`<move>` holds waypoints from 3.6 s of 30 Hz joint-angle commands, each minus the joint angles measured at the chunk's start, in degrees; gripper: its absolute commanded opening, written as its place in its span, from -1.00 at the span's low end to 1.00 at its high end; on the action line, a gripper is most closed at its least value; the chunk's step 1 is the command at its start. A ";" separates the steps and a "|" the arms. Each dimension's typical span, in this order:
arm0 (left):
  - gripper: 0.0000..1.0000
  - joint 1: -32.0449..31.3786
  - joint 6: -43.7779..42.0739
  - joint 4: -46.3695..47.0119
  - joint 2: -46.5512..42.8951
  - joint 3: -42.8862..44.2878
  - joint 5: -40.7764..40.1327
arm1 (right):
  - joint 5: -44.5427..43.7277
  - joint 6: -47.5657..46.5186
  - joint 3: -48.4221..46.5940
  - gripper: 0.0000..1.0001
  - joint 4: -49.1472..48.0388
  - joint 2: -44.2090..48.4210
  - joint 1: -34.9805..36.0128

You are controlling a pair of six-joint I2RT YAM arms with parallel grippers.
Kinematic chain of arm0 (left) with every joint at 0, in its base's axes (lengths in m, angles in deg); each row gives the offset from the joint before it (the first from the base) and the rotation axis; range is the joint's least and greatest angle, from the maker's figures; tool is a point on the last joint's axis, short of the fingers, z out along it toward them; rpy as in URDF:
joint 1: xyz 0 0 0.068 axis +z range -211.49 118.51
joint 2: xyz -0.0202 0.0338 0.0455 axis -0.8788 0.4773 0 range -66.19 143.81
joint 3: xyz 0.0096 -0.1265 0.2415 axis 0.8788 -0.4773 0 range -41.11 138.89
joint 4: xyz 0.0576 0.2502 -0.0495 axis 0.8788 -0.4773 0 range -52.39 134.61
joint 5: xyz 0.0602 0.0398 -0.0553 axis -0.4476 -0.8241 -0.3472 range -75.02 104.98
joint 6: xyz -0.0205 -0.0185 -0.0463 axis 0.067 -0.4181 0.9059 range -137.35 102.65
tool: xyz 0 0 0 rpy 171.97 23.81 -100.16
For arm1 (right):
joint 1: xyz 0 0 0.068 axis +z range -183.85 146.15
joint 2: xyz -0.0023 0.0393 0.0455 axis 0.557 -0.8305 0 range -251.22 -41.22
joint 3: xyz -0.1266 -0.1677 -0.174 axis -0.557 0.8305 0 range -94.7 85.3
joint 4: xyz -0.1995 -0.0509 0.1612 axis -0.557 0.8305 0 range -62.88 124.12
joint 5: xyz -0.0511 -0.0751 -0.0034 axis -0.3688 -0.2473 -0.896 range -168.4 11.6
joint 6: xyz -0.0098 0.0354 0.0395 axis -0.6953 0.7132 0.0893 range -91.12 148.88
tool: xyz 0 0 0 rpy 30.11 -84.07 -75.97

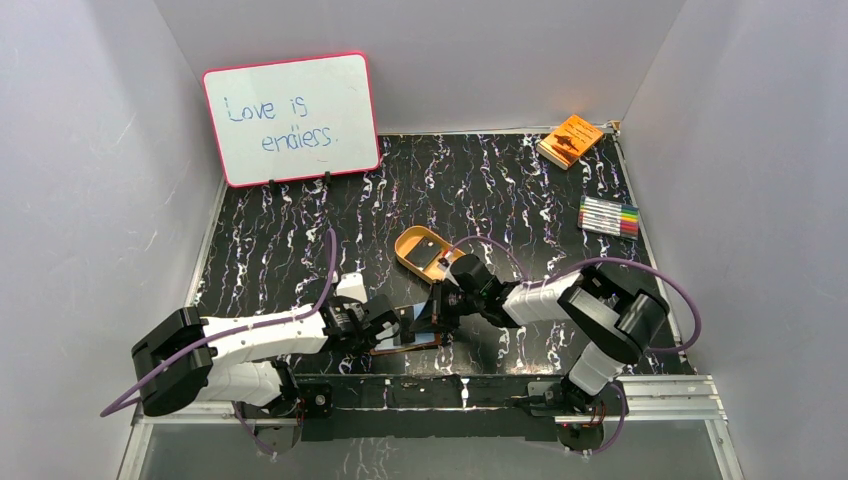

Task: Put the credit cards into the card holder
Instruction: Insert the credit card into the card holder, then pick up the credit card from the storage box.

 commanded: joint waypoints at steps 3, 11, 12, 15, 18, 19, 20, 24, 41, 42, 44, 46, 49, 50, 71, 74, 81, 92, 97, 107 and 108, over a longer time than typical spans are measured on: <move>-0.69 0.20 1.25 5.00 3.22 -2.25 5.13 | 1.26 0.63 -2.57 -1.00 -2.80 -2.79 1.72; -0.70 0.16 0.91 5.71 3.37 -2.28 4.96 | 2.05 -2.13 -4.58 -0.90 0.12 -2.75 2.33; -0.70 0.16 0.83 5.79 3.39 -2.19 4.96 | 2.07 -2.41 -4.73 -0.79 0.56 -2.68 2.30; -0.70 0.16 0.61 5.75 3.48 -2.00 4.88 | 1.93 -2.95 -5.25 -0.51 1.63 -2.52 2.43; -0.70 0.15 0.50 5.81 3.24 -1.91 4.79 | 1.37 -3.70 -5.80 -0.33 3.09 -2.24 2.56; -0.70 0.16 0.45 5.81 3.16 -1.97 4.72 | 1.27 -4.00 -6.02 -0.30 3.59 -2.26 2.69; -0.70 0.16 0.42 5.81 3.06 -1.96 4.65 | 1.13 -4.26 -6.22 -0.28 4.02 -2.22 2.72; -0.70 0.16 0.17 5.90 2.74 -1.91 4.44 | 0.40 -5.31 -7.29 -0.23 6.22 -2.22 2.85; -0.70 0.23 0.51 3.54 0.50 -1.37 1.86 | -7.23 -13.09 -14.61 0.08 24.76 1.46 4.40; -0.70 0.25 0.81 2.86 -0.03 -1.37 1.39 | -8.10 -13.36 -15.02 0.10 26.89 2.01 4.45; -0.69 0.25 1.18 1.88 -1.21 -1.37 0.66 | -9.69 -13.88 -15.54 0.14 30.18 3.46 4.44; -0.67 0.34 1.41 1.15 -2.48 -1.37 0.04 | -11.02 -14.18 -15.66 0.18 32.36 5.11 4.45; -0.65 0.49 1.60 -0.13 -4.34 -1.10 -0.76 | -12.84 -14.94 -16.78 0.21 35.32 7.52 4.35; -0.63 0.51 1.62 -0.91 -4.93 -0.72 -1.02 | -13.85 -15.42 -17.63 0.22 36.78 8.47 4.34; 0.17 0.60 2.75 -11.16 -21.93 4.16 -9.84 | -27.12 -5.39 -28.56 0.34 31.52 1.03 -12.45; 0.17 0.60 2.83 -11.51 -21.96 4.15 -9.72 | -26.46 -3.06 -30.29 0.34 31.57 -2.80 -12.41; 0.18 0.60 3.31 -10.93 -23.23 2.96 -9.41 | -27.09 0.68 -33.14 0.34 32.72 -9.05 -12.48; 0.17 0.60 4.09 -11.80 -23.13 2.61 -9.72 | -27.35 0.95 -32.02 0.01 33.06 -11.71 -12.39; 0.17 0.60 4.21 -11.64 -22.82 2.41 -9.63 | -27.18 -0.18 -31.38 -0.08 33.72 -11.44 -12.35; 0.17 0.60 4.04 -11.29 -22.20 2.31 -9.24 | -26.83 -0.25 -26.86 -0.28 31.78 -7.53 -12.41; 0.17 0.60 4.05 -11.19 -22.18 2.38 -9.28 | -26.77 -0.32 -26.67 -0.30 31.74 -7.38 -12.36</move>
